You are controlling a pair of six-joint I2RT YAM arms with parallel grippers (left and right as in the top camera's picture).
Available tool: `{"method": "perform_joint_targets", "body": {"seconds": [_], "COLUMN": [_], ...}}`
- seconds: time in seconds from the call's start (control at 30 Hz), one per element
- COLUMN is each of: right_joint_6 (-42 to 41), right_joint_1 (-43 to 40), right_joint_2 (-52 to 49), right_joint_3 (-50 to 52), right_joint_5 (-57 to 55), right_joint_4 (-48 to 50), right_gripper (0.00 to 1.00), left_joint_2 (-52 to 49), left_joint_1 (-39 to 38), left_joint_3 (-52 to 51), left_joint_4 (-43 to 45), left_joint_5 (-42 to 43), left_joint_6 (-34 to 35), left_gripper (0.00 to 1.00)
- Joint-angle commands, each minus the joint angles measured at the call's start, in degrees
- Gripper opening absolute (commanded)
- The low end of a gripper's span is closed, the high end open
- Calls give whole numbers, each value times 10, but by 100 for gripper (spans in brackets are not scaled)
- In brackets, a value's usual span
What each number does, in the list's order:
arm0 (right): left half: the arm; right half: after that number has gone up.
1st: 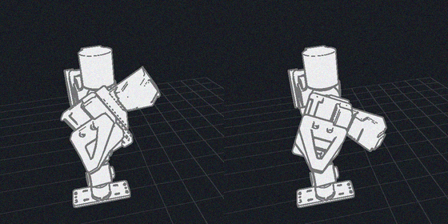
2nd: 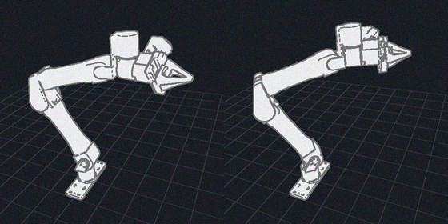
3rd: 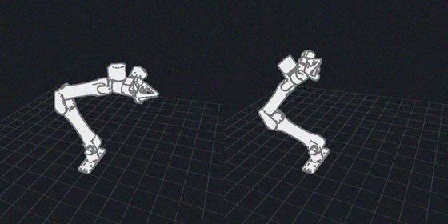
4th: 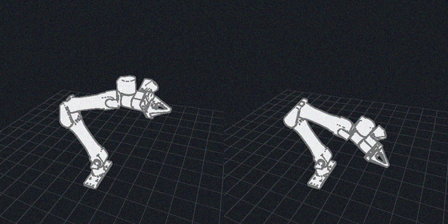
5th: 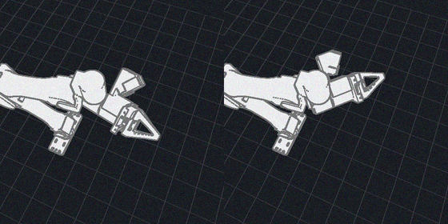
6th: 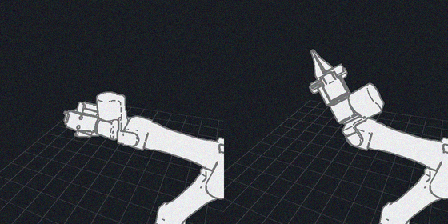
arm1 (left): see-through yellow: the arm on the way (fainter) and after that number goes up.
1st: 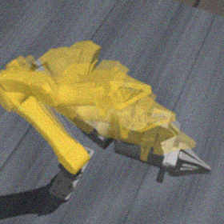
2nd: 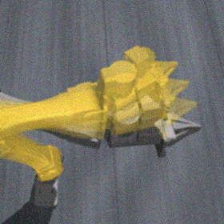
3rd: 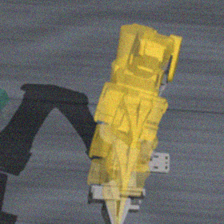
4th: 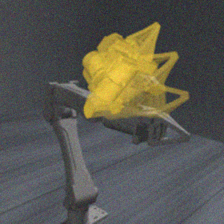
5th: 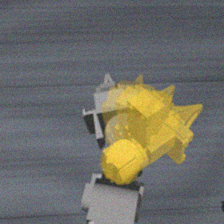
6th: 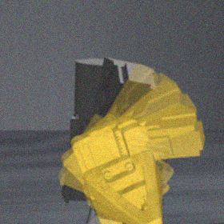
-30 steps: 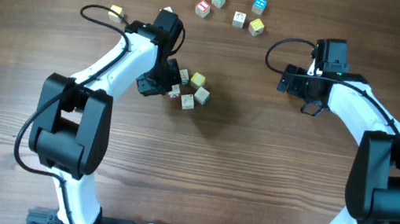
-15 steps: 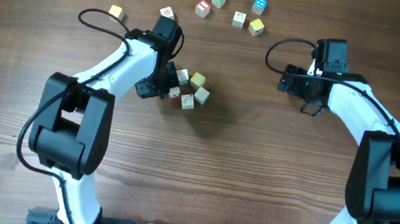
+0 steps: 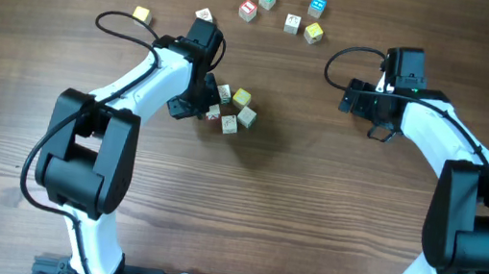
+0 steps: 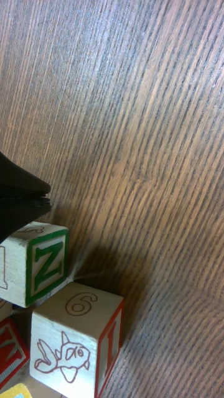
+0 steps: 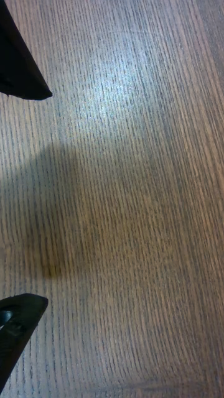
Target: Form a circle
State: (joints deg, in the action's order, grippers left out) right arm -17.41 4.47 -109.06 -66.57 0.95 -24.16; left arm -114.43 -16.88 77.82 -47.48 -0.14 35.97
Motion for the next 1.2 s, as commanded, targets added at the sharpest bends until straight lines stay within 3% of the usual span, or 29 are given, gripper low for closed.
{"method": "perform_joint_targets", "body": {"seconds": [0.0, 1.17], "right_joint_6": [7, 7], "right_joint_1": [2, 2], "right_joint_2": [18, 18], "right_joint_3": [-10, -10], "right_joint_5": [-11, -11], "right_joint_4": [1, 1], "right_gripper": [100, 100], "left_joint_2": [10, 10], "left_joint_1": [-1, -2], "left_joint_3": [-6, -6], "left_joint_4": [2, -9], "left_joint_5": [3, 31], "left_joint_6": [9, 10], "left_gripper": [4, 4]}}
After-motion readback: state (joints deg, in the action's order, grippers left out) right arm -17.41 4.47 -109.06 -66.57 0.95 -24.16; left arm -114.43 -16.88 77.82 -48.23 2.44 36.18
